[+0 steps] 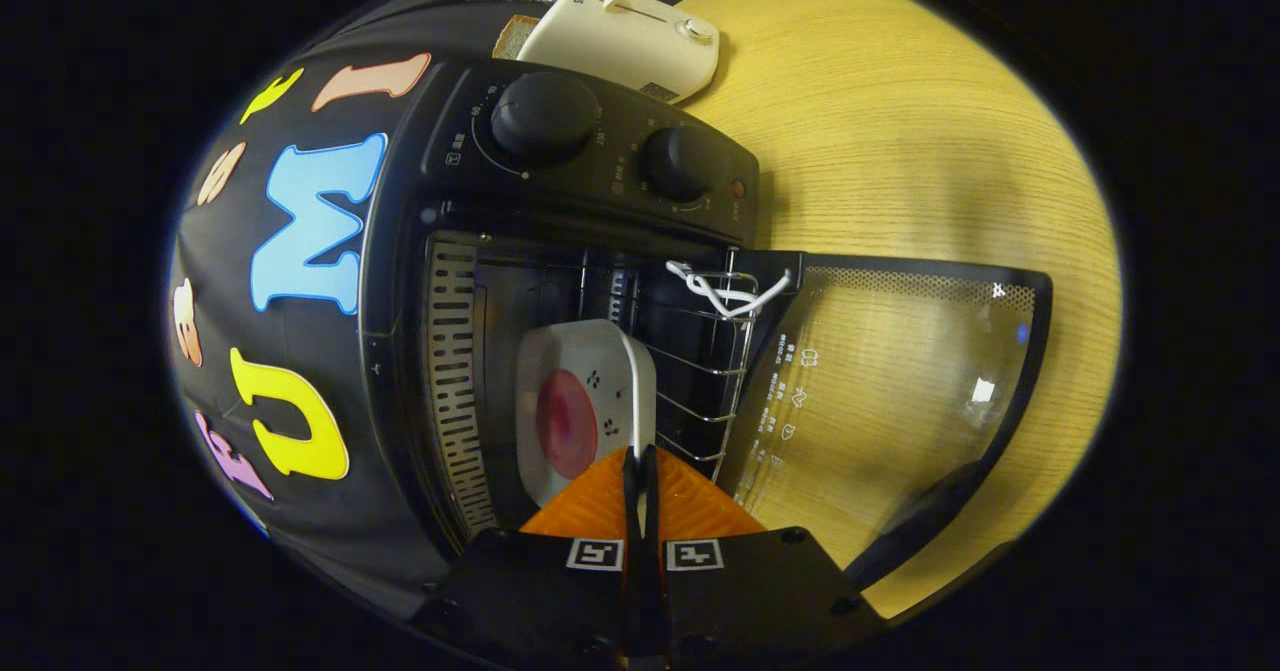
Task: Open the toaster oven, put the food inside, and close the toaster oven door.
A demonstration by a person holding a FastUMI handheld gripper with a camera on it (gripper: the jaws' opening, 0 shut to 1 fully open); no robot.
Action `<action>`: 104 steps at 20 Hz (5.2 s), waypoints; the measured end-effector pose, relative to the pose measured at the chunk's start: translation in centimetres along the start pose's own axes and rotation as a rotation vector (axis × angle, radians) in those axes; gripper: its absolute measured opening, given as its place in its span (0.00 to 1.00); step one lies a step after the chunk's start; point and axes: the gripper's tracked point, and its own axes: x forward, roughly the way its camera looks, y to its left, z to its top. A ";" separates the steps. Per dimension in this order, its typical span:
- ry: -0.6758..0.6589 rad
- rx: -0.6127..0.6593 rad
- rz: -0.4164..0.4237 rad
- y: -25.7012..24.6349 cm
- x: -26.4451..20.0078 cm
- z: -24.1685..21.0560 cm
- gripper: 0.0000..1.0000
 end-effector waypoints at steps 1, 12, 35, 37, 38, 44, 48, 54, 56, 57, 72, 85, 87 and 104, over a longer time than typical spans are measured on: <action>0.001 0.004 0.003 0.1 0.0 0.0 0.03; 0.078 -0.124 0.098 1.8 -2.8 -1.9 0.79; 0.271 -1.172 -0.033 -10.7 -12.8 -4.0 0.98; 0.297 -1.279 -0.081 -12.4 -12.3 -3.7 0.98; 0.316 -1.328 -0.104 -13.1 -11.9 -3.6 0.98; 0.344 -1.452 -0.175 -14.9 -9.9 -4.1 0.98; 0.298 -1.476 -0.223 -14.5 -9.0 -3.7 0.96; 0.243 -1.451 -0.248 -13.8 -9.3 -3.8 0.95; 0.221 -1.441 -0.236 -13.1 -9.7 -3.8 0.95; 0.211 -1.446 -0.229 -12.8 -10.0 -3.8 0.95; 0.046 -1.516 -0.102 -5.0 -12.9 -3.3 0.95; -0.173 -1.584 0.123 5.9 -15.9 -1.3 0.98; -0.212 -1.568 0.160 6.1 -18.6 -0.5 0.98; -0.597 -1.508 0.219 6.8 -37.5 16.0 0.98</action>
